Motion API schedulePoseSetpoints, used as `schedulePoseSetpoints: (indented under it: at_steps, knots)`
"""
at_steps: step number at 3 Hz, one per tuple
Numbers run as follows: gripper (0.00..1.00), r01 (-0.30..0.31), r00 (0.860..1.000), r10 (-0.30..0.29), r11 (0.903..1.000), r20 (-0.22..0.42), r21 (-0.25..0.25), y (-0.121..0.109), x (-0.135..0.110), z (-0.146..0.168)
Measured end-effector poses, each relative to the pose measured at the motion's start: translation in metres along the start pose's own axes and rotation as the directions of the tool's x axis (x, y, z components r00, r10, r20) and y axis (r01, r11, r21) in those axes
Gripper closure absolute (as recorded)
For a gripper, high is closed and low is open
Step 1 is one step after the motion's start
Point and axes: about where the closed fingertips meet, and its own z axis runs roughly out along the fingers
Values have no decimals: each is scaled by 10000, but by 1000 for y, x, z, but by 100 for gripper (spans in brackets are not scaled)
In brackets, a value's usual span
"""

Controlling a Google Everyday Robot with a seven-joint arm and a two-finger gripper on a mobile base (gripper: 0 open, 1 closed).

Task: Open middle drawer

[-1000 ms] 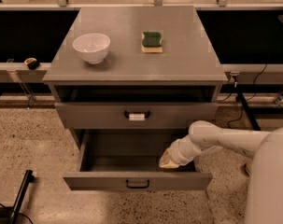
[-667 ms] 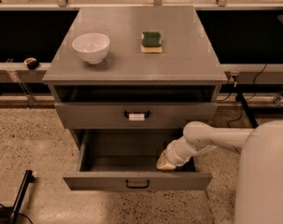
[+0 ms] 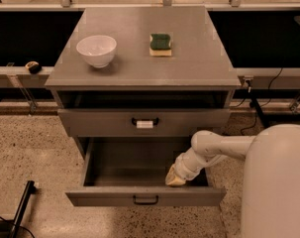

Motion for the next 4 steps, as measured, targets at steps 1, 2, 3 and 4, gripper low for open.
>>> schedulePoseSetpoints:
  at_steps: [1,2,3,4]
  knots:
    - [100,181,9990,-161,9987,417,-483,15,-6,0]
    - [100,429,9959,-354,9951,831,-895,37,-13,0]
    - [100,455,9924,-319,9925,1190,-1132,62,-16,-1]
    - [100,391,9887,-196,9908,1487,-1294,86,-19,-2]
